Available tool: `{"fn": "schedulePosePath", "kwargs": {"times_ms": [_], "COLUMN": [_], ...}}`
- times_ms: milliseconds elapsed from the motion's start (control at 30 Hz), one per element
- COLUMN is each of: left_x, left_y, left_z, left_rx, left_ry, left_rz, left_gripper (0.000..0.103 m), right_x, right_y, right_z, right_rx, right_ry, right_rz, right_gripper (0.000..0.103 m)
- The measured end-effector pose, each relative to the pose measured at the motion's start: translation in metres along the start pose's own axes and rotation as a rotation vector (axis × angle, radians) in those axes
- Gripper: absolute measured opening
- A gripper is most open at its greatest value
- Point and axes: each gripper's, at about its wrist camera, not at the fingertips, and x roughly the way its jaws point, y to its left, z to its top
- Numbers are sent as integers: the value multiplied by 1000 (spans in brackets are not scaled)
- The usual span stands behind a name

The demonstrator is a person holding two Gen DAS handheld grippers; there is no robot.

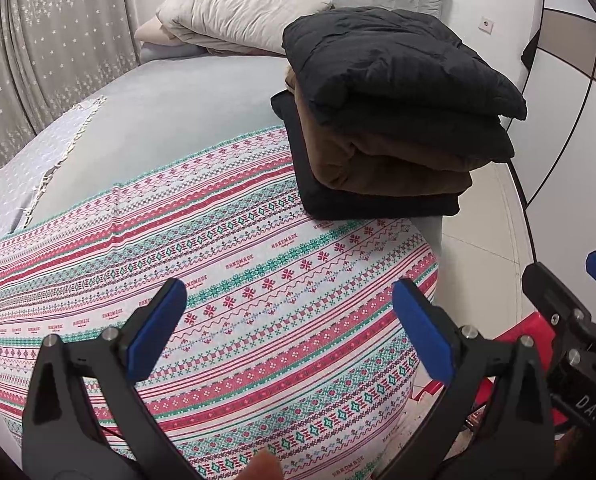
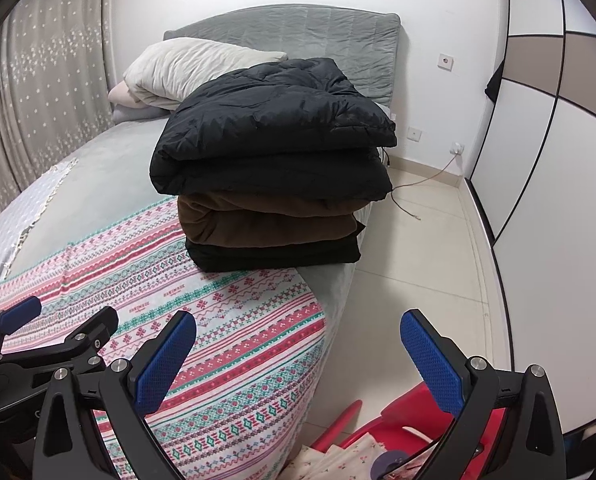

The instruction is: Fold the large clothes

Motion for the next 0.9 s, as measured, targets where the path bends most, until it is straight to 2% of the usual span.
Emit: {"fn": "schedulePosePath", "kwargs": {"times_ms": [900], "left_x": [-1], "left_y": [4], "left_z": [-2], "left_rx": [10], "left_ry": [5], "left_rz": [-10], "left_gripper": [102], "right_x": [-2], "right_y": [1], "right_z": [0], "right_rx": [-3], "right_ry": [-4], "right_rz": [0], "right_gripper": [103]}}
